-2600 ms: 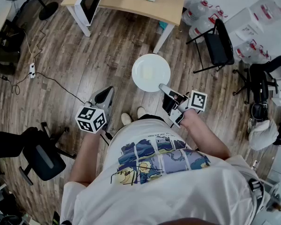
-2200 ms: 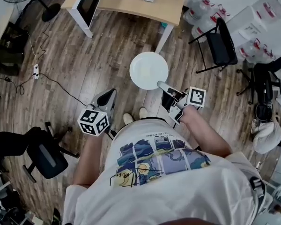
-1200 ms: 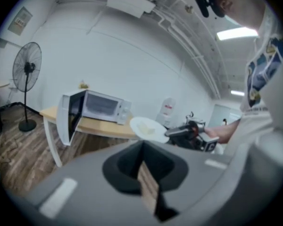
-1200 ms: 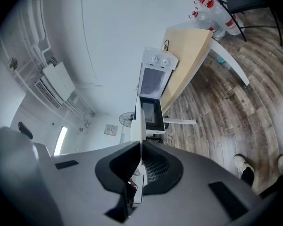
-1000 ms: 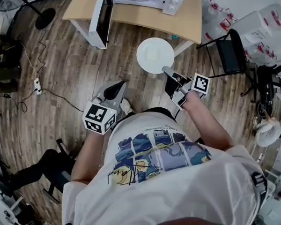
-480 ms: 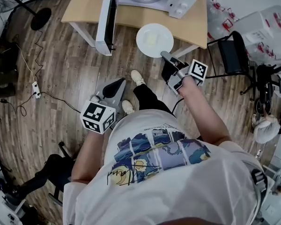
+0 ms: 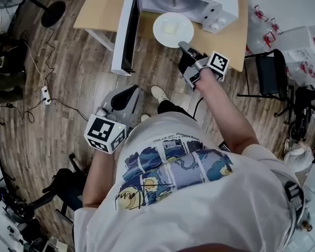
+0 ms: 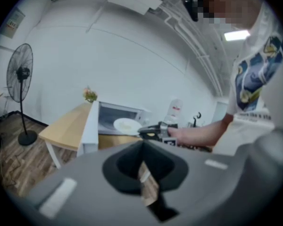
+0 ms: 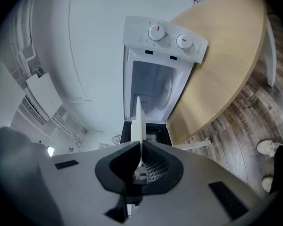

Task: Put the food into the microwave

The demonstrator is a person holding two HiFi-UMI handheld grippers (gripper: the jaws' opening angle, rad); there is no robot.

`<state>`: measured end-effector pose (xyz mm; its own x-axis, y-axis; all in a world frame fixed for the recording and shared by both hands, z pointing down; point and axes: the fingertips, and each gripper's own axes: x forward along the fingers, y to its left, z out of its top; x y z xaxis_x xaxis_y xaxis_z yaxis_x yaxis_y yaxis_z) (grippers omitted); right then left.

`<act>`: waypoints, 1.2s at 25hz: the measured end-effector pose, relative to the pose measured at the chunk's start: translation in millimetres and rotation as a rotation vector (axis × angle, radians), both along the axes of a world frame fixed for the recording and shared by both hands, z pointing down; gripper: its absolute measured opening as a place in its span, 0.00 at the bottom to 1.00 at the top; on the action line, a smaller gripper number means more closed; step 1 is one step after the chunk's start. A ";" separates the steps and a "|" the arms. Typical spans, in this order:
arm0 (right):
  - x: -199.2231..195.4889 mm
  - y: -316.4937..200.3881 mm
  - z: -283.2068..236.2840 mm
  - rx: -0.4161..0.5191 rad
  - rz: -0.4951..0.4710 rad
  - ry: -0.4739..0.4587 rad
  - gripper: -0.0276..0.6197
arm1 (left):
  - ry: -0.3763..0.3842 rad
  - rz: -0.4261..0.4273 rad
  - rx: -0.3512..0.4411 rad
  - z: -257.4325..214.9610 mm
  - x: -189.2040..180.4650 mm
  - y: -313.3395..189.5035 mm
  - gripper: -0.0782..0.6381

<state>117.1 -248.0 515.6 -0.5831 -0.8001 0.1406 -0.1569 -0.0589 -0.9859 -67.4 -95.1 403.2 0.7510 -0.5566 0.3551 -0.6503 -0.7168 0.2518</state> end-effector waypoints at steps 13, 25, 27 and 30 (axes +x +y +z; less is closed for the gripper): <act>1.4 -122.5 49.7 -0.054 0.007 -0.039 0.07 | -0.048 -0.150 -0.022 -9.9 -13.6 -62.0 0.12; 2.1 -193.6 79.4 -0.101 0.034 0.004 0.07 | -0.080 -0.274 -0.031 -10.9 -31.1 -85.4 0.12; 3.6 -202.3 82.6 -0.108 0.043 0.014 0.07 | -0.084 -0.288 -0.031 -9.8 -32.9 -87.7 0.12; 5.7 -213.5 86.1 -0.113 0.054 0.042 0.07 | -0.087 -0.311 -0.032 -9.4 -36.0 -90.0 0.12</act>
<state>122.8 -461.5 601.8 -0.5312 -0.8081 0.2547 -0.1912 -0.1785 -0.9652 -103.4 -185.0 393.8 0.5126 -0.7423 0.4316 -0.8571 -0.4728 0.2048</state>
